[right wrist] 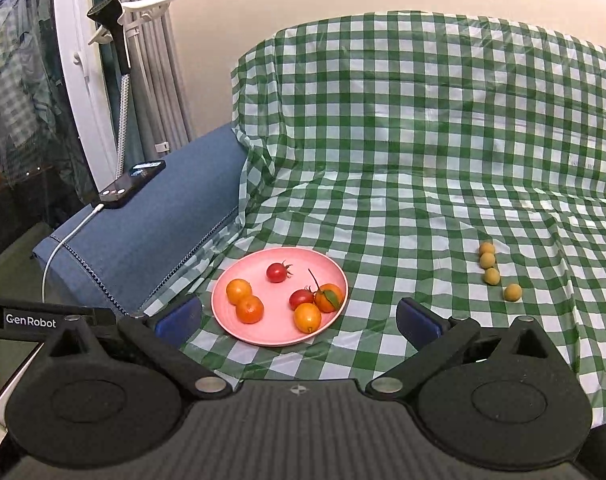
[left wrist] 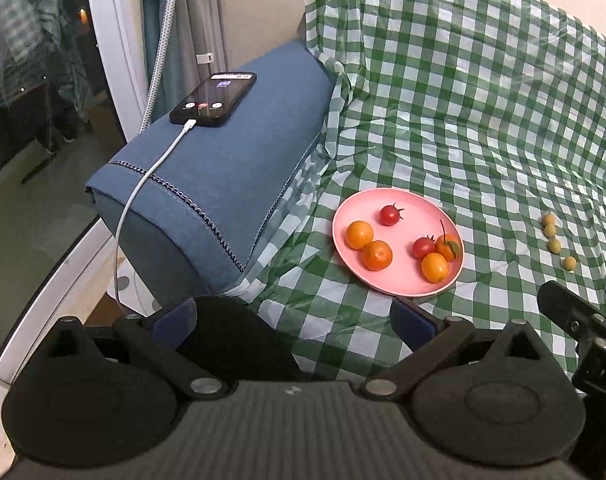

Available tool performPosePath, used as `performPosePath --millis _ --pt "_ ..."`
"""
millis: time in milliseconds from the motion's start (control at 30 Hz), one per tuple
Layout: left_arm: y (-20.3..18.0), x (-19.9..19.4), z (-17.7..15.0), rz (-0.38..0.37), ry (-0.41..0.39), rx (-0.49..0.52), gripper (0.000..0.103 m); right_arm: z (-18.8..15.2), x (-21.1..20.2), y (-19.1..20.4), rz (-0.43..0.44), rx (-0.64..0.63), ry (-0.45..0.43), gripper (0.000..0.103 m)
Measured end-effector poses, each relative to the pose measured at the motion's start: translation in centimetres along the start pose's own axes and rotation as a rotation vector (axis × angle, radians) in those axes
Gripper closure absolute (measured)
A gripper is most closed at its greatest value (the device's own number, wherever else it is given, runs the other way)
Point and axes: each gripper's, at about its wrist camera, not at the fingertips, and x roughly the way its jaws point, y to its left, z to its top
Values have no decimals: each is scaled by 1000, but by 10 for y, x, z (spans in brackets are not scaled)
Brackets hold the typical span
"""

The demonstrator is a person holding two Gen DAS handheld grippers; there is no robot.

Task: Organize fruits
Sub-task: 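Open both grippers to drop the tomatoes onto the plate and lift, then move both open grippers toward the row of yellow round fruits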

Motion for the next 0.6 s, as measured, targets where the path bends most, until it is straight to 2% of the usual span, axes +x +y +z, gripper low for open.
performPosePath --millis 433,600 --pt "2 31 5 -7 59 -4 0 -3 26 -4 -15 17 56 1" --pt "-7 49 14 -8 63 16 0 -1 44 -19 -66 52 73 1"
